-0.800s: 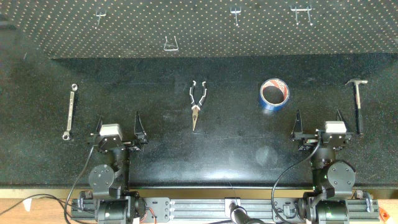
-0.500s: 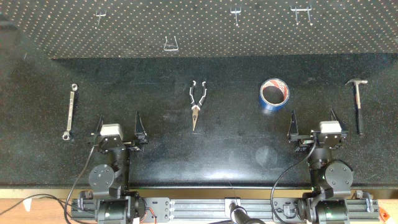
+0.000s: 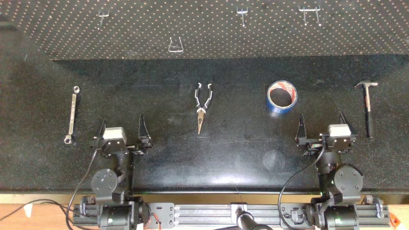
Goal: Place Tools Onto Pegboard
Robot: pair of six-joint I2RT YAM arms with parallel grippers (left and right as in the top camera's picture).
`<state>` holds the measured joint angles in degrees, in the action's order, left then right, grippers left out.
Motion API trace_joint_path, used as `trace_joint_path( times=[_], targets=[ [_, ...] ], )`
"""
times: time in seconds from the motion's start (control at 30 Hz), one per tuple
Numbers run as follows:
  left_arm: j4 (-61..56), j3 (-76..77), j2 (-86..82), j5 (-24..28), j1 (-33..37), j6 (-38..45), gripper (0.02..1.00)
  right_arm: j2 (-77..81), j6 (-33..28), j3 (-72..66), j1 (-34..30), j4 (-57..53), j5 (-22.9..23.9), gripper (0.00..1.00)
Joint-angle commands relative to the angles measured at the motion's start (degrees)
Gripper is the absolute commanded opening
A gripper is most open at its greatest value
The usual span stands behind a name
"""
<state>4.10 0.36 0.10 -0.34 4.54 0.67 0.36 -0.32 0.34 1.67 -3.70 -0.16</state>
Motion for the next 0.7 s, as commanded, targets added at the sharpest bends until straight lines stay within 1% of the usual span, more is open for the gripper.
trace_joint_path(
  times=[0.03,0.17,0.2,0.23,0.27,0.3,0.4,0.43,0.47,0.5,0.57,0.6,0.63,0.67,0.7],
  targets=[
    [0.6,0.0,0.1,0.9,0.2,0.9,0.996,-0.1,0.3,-0.1,0.3,-0.5,-0.5,0.976],
    [0.6,0.0,0.4,1.1,0.2,1.4,0.996,-0.1,0.3,-0.1,0.3,-0.5,-0.5,0.976],
    [0.7,0.3,1.9,1.1,0.3,4.6,0.993,-0.1,0.3,-0.1,0.3,-0.5,-0.5,0.976],
    [0.9,1.9,6.6,1.0,0.3,9.4,0.993,-0.1,0.3,-0.1,0.3,-0.5,-0.5,0.976],
    [1.6,3.6,10.4,1.0,0.3,11.2,0.993,-0.1,0.3,-0.1,0.3,-0.5,-0.5,0.976],
    [4.2,8.4,18.5,0.8,0.3,11.9,0.993,-0.1,0.3,-0.1,0.3,-0.5,-0.5,0.976],
    [12.7,18.9,31.4,0.9,1.0,11.6,0.991,-0.1,0.3,-0.1,0.3,-0.5,-0.5,0.976],
    [17.1,23.2,35.6,0.7,2.9,11.7,0.993,-0.1,0.3,-0.1,0.3,-0.5,-0.5,0.976],
    [22.3,28.1,40.0,-2.4,6.2,11.7,0.993,-0.1,0.3,-0.1,0.3,-0.5,-0.5,0.976],
    [24.5,30.4,42.6,-4.0,8.5,11.9,0.996,-0.1,0.3,-0.1,0.3,-0.5,-0.5,0.976],
    [28.1,34.2,48.0,-4.1,15.9,17.2,0.993,-0.1,0.3,-0.1,0.3,-0.5,-0.5,0.976],
    [28.3,34.6,48.7,-3.8,20.9,20.3,0.993,-0.1,0.3,-0.1,0.3,-0.5,-0.5,0.976],
    [28.4,34.6,48.7,-2.6,24.4,22.5,0.993,-0.1,0.3,-0.1,0.3,-0.5,-0.5,0.976],
    [29.2,34.8,48.7,-0.4,28.8,25.6,0.993,-0.1,0.3,-0.1,0.3,-0.5,-0.5,0.976],
    [30.5,35.0,48.7,2.3,35.1,28.3,0.993,-0.1,0.3,-0.1,0.3,-0.5,-0.5,0.976]
  ],
)
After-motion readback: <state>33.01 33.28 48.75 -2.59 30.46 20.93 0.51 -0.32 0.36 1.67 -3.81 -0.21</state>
